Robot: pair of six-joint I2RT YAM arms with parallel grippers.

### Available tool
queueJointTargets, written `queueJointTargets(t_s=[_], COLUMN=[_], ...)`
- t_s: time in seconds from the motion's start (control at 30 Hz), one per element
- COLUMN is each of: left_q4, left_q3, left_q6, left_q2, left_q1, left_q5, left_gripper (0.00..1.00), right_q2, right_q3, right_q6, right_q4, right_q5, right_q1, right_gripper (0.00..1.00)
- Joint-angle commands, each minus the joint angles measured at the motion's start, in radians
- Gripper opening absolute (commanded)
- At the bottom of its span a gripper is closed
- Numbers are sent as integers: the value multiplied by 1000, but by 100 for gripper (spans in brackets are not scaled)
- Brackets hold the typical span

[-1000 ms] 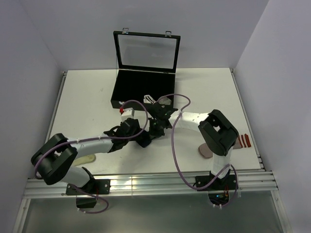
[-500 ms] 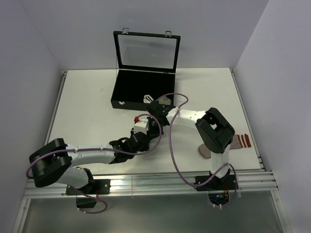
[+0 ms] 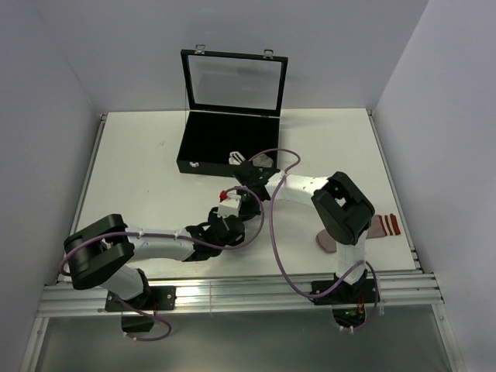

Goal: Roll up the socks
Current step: Roll the sock at the center of the board.

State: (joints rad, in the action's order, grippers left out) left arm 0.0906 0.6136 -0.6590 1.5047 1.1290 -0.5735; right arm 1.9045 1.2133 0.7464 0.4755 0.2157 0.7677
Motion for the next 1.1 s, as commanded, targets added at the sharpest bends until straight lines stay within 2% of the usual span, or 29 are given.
queueJointTargets(t_s=[0.0, 0.03, 0.07, 0.2, 0.3, 0.4, 0.43, 0.53, 0.63, 0.77, 1.07], left_q4=[-15, -17, -17, 4, 32, 63, 73, 127, 159, 211, 376], left_q3=[-5, -12, -18, -58, -100, -147, -173, -218, -236, -259, -345], left_q6=[-63, -76, -86, -145, -177, -218, -229, -264, -297, -355, -517], left_q2=[22, 22, 17, -21, -70, -121, -132, -169, -169, -149, -112], left_q1=[6, 6, 6, -12, -47, -115, -154, -233, -309, -393, -535], left_q5=[-16, -12, -9, 50, 102, 210, 275, 365, 495, 651, 827], left_gripper=[12, 4, 1, 1, 1, 1, 1, 0, 0, 0, 0], right_q2=[22, 21, 8, -31, -85, -165, -204, -266, -306, -321, -256], right_q3=[-12, -20, -26, -57, -96, -156, -187, -247, -308, -362, -414], right_q6=[7, 8, 11, 34, 59, 79, 80, 93, 113, 125, 153], right_q4=[6, -9, -17, -69, -127, -225, -279, -369, -458, -529, -656], right_q5=[-1, 5, 17, 53, 77, 88, 88, 70, 70, 71, 109], right_q1=[-4, -5, -7, -15, -25, -39, -41, -45, -45, -44, -41], right_gripper=[0, 0, 0, 0, 7, 23, 35, 51, 58, 59, 58])
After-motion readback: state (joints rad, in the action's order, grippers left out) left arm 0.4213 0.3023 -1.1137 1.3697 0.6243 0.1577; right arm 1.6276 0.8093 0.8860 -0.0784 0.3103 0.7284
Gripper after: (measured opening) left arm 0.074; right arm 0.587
